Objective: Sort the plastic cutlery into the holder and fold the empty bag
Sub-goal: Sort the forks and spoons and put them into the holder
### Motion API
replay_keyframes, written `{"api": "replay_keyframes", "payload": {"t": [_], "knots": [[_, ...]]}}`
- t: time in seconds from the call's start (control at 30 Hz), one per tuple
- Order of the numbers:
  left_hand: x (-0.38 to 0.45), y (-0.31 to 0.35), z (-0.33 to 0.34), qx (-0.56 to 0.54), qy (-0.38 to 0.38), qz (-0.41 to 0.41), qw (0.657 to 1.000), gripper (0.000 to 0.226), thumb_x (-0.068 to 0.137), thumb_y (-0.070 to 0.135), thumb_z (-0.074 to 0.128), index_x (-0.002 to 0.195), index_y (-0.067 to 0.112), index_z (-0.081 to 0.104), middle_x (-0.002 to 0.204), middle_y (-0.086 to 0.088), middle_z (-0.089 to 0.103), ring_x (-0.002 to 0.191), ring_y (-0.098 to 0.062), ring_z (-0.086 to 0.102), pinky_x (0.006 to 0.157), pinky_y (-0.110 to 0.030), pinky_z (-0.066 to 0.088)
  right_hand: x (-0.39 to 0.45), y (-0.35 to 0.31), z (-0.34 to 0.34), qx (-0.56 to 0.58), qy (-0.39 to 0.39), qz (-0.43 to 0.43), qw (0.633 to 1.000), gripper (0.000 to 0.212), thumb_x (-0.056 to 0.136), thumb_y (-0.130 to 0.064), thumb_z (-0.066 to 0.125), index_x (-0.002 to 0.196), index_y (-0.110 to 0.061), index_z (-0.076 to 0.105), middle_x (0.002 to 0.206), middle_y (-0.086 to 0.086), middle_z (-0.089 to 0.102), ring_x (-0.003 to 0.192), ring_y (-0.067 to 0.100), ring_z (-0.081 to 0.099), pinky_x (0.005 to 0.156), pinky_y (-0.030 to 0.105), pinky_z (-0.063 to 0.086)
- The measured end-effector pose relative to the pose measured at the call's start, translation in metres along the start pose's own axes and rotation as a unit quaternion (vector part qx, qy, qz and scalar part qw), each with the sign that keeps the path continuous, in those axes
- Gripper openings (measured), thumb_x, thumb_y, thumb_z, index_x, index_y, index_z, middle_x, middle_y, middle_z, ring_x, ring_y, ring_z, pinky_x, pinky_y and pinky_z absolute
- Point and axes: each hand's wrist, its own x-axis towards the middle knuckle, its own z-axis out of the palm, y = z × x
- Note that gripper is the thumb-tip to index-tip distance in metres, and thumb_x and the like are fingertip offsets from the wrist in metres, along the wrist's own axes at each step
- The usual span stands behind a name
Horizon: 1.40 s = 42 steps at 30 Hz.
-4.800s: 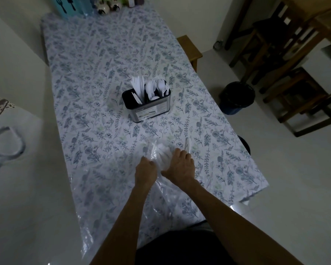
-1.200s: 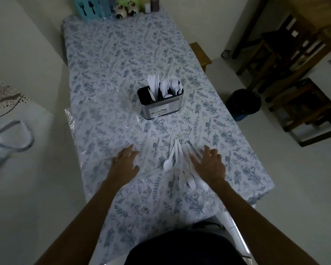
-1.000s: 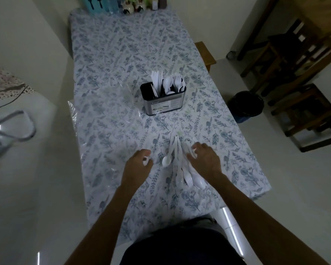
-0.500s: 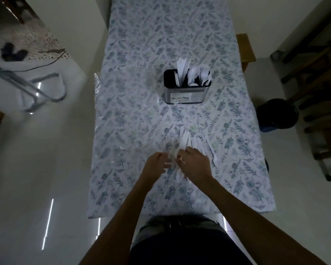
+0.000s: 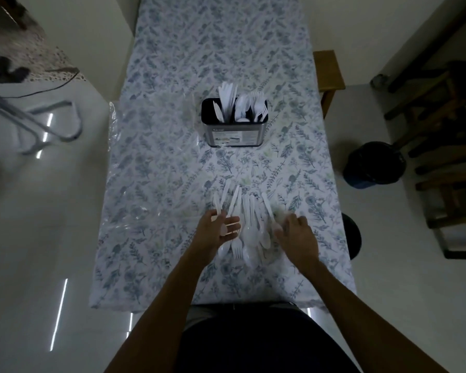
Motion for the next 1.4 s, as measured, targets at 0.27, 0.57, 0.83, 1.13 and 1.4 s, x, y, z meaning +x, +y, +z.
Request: {"api": "replay_keyframes", "payload": {"t": [0.27, 0.57, 0.83, 1.13, 1.4], "knots": [[-0.002, -0.007, 0.007, -0.046, -0.023, -0.009, 0.999, 0.034, 0.106, 0.036, 0.053, 0.123, 0.006, 0.046, 0.125, -0.022, 0.068, 0.105, -0.034, 0.072, 0.083, -0.046, 0.060, -0.008, -0.051, -0.030, 0.331, -0.064, 0.007, 0.941, 0.013, 0.088, -0.021, 0.078, 0.093, -0.014, 0.069, 0.087, -0.003, 0.074, 0.071, 0.014, 0.073, 0.066, 0.029, 0.062], [-0.002, -0.016, -0.006, -0.044, 0.080, 0.096, 0.991, 0.016, 0.106, 0.018, 0.056, 0.104, 0.003, 0.057, 0.081, -0.021, 0.069, 0.072, -0.034, 0.071, 0.060, -0.039, 0.059, -0.013, -0.067, -0.016, 0.162, -0.029, -0.030, 0.986, 0.028, 0.090, -0.045, 0.071, 0.088, -0.020, 0.060, 0.079, -0.007, 0.066, 0.069, 0.013, 0.065, 0.062, 0.028, 0.055], [0.001, -0.012, -0.013, 0.035, 0.105, 0.012, 0.994, 0.048, 0.102, 0.056, 0.052, 0.111, 0.013, 0.067, 0.073, -0.002, 0.056, 0.056, -0.012, 0.049, 0.048, -0.025, 0.045, -0.006, -0.068, 0.008, 0.033, -0.090, -0.049, 0.994, 0.028, 0.085, -0.040, 0.069, 0.098, -0.020, 0.055, 0.083, -0.004, 0.057, 0.075, 0.018, 0.058, 0.060, 0.029, 0.039], [0.003, -0.010, -0.006, -0.025, 0.031, -0.011, 0.999, 0.027, 0.111, 0.030, 0.041, 0.112, 0.010, 0.059, 0.088, -0.007, 0.062, 0.077, -0.022, 0.061, 0.070, -0.036, 0.052, -0.008, -0.060, -0.013, 0.233, 0.000, 0.015, 0.972, 0.003, 0.090, -0.017, 0.068, 0.088, -0.017, 0.066, 0.078, -0.006, 0.071, 0.064, 0.008, 0.067, 0.060, 0.027, 0.057], [0.006, -0.009, 0.007, -0.017, 0.005, 0.020, 1.000, 0.033, 0.111, 0.027, 0.042, 0.129, 0.002, 0.052, 0.121, -0.022, 0.072, 0.107, -0.036, 0.072, 0.091, -0.052, 0.057, -0.014, -0.078, -0.023, 0.442, -0.071, 0.069, 0.891, 0.015, 0.087, -0.016, 0.078, 0.096, -0.011, 0.067, 0.089, 0.006, 0.075, 0.072, 0.017, 0.075, 0.062, 0.033, 0.062]]}}
